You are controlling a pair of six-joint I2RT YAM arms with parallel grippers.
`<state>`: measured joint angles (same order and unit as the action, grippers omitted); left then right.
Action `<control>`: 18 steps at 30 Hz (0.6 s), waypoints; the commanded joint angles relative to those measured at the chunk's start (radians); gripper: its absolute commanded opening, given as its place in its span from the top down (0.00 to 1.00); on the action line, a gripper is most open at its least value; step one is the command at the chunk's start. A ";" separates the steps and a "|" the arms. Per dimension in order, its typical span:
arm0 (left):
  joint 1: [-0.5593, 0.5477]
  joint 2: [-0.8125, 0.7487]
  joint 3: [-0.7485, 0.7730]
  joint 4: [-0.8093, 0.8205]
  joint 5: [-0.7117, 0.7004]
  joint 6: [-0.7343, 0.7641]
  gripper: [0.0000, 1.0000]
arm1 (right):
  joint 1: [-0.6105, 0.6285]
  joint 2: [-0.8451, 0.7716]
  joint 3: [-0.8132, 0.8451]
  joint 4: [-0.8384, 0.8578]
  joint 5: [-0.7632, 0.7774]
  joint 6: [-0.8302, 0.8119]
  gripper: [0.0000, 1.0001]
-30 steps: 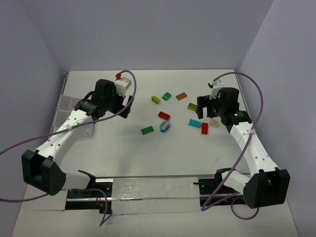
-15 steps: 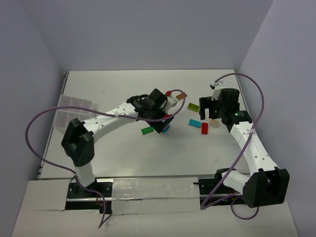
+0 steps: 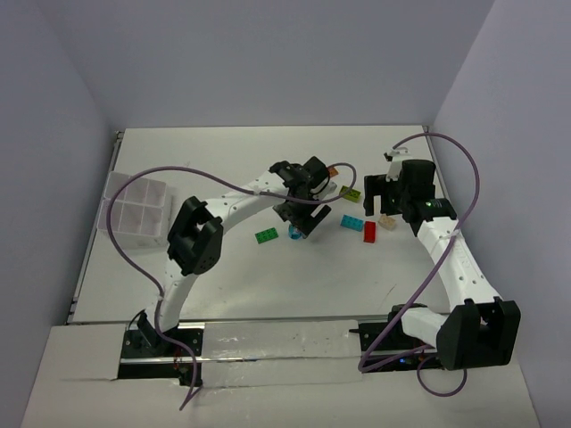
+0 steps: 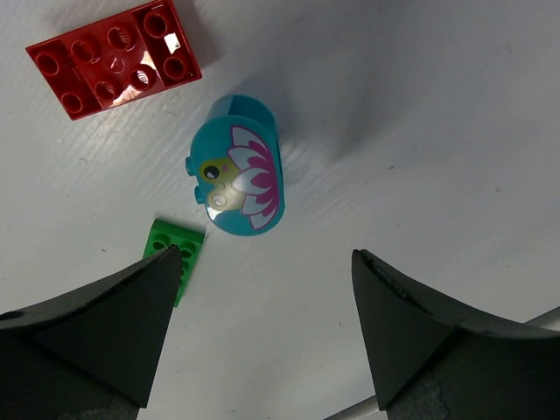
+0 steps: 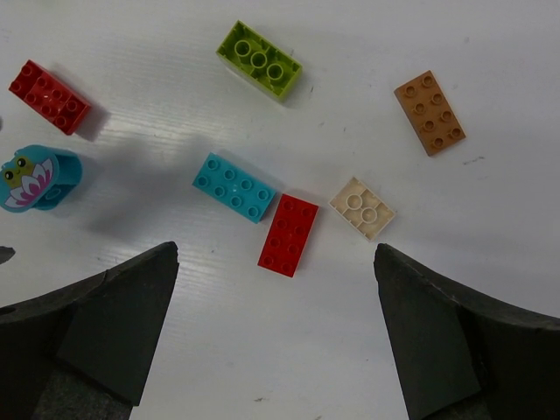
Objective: Sort the legos into containers by color
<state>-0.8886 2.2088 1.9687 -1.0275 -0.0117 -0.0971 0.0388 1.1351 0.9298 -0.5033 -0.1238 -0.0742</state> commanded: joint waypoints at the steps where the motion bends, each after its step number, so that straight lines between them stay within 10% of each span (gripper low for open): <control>1: -0.006 0.050 0.097 -0.077 0.016 -0.018 0.12 | -0.011 -0.003 0.041 -0.001 -0.014 0.011 0.00; 18: -0.001 0.243 0.239 -0.088 -0.050 -0.022 0.15 | -0.027 -0.014 0.038 -0.001 -0.036 0.017 0.00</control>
<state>-0.8886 2.4165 2.1419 -1.0968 -0.0399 -0.1034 0.0224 1.1349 0.9298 -0.5034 -0.1479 -0.0677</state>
